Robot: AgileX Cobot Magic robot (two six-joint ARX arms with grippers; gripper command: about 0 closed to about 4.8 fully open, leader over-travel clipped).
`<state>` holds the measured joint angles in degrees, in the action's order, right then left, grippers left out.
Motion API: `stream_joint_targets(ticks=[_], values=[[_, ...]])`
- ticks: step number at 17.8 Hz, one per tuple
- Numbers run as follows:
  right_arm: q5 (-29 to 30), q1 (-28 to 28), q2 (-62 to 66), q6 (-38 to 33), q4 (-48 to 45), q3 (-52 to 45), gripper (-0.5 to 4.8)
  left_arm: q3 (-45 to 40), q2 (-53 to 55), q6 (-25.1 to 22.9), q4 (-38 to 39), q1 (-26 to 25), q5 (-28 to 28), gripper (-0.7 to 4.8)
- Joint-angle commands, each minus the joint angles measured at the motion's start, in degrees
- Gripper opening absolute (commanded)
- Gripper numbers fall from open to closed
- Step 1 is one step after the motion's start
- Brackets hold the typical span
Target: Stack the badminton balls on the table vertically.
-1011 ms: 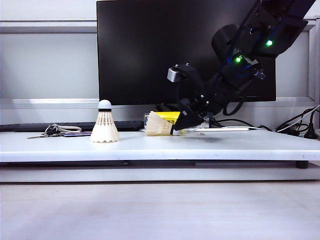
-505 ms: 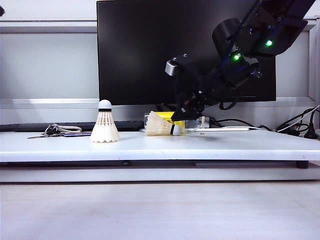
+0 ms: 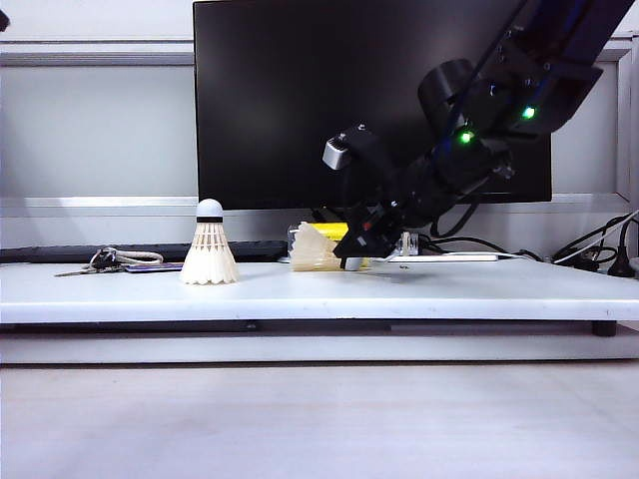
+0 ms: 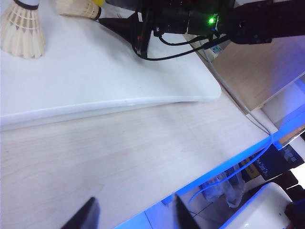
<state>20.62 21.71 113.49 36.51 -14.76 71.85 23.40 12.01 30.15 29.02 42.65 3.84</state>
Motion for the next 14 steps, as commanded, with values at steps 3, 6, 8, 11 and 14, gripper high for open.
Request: stream_joint_targets(ticks=[3,6,8,11,14], values=[[0.0,0.1,1.9,0.2,-3.6,0.3,2.73,0.2,0.0,-1.2,-1.4,0.0,-0.1,2.06],[0.0,0.1,2.7,0.2,-4.6,0.3,2.23,0.2,0.0,-1.2,-1.4,0.0,-0.2,2.05],[0.0,0.1,3.7,0.2,-4.9,0.4,2.1,0.2,0.0,-1.2,-1.5,0.0,-0.2,2.06],[0.0,0.1,4.8,-0.5,-4.3,1.6,2.01,0.2,0.0,-1.2,-1.5,0.0,-0.2,2.06],[-0.1,0.0,4.8,-1.8,0.0,4.2,1.33,0.2,0.0,-1.2,-1.5,0.0,-0.2,2.06]])
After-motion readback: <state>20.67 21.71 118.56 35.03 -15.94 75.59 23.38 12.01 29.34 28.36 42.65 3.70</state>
